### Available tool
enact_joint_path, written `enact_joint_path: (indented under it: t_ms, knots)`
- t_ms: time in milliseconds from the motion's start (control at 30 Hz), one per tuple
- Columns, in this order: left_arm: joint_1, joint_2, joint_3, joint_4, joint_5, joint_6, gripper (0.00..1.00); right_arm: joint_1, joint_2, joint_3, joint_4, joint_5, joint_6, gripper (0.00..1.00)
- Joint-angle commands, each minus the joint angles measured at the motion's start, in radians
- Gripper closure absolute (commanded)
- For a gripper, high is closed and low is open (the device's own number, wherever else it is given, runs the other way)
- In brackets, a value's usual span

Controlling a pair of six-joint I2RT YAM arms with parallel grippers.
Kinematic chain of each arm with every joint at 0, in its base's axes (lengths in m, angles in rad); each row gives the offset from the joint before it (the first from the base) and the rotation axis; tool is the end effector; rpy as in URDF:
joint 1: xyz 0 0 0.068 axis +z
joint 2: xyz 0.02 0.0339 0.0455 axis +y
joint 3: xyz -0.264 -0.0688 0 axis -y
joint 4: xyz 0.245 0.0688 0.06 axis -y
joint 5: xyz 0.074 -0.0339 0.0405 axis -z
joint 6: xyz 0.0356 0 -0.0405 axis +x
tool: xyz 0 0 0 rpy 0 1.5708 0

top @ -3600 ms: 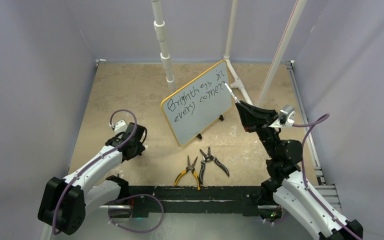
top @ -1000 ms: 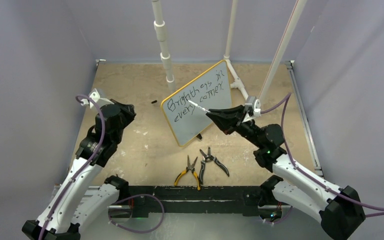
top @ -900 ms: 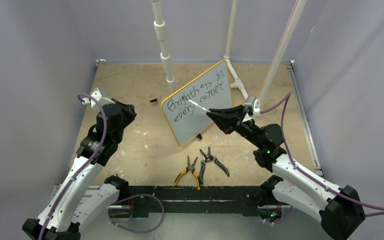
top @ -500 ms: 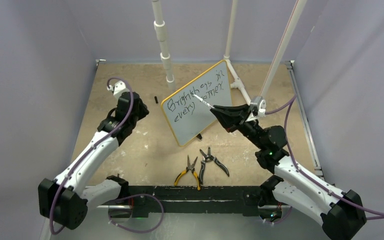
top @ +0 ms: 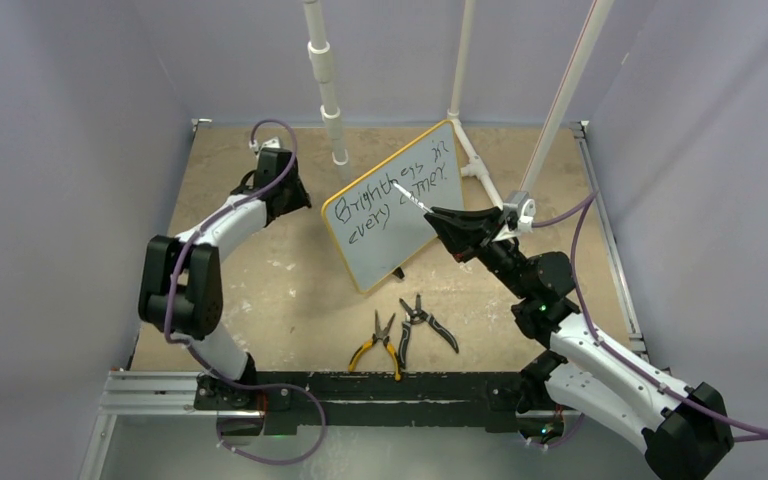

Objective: Write a sentence on the whiteboard
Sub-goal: Close the whiteboard marker at the center of the board.

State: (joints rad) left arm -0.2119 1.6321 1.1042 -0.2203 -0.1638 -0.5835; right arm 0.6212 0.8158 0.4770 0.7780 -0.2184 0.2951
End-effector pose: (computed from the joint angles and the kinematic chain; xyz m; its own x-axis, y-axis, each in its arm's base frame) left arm 0.3512 -0.0696 0.2312 -0.6050 -0.4259 -0.6728 -0.2908 0.9048 -0.3112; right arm 0.1488 0.1160 0.3272 0.1192 0.4345 -0.8928 -0.7968 0.5784 0.1751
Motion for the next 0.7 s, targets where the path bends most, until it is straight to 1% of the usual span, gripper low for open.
enact_joint_path:
  t_ms: [0,200,300,367,667]
  knots:
    - [0.019,0.116,0.123,0.032,0.065,0.063,0.66,0.002,-0.015,0.031,0.011,0.032,-0.015,1.00]
    - [0.018,0.248,0.219,-0.002,0.021,0.086,0.69,0.001,-0.014,0.032,0.007,0.040,-0.019,1.00]
    - [0.017,0.302,0.278,-0.047,-0.003,0.085,0.69,0.002,-0.012,0.031,0.007,0.044,-0.020,1.00]
    - [0.017,0.338,0.313,-0.080,-0.006,0.084,0.71,0.002,-0.010,0.031,0.009,0.047,-0.020,1.00]
    - [0.017,0.397,0.338,-0.067,-0.058,0.101,0.73,0.002,-0.010,0.029,0.008,0.050,-0.022,1.00]
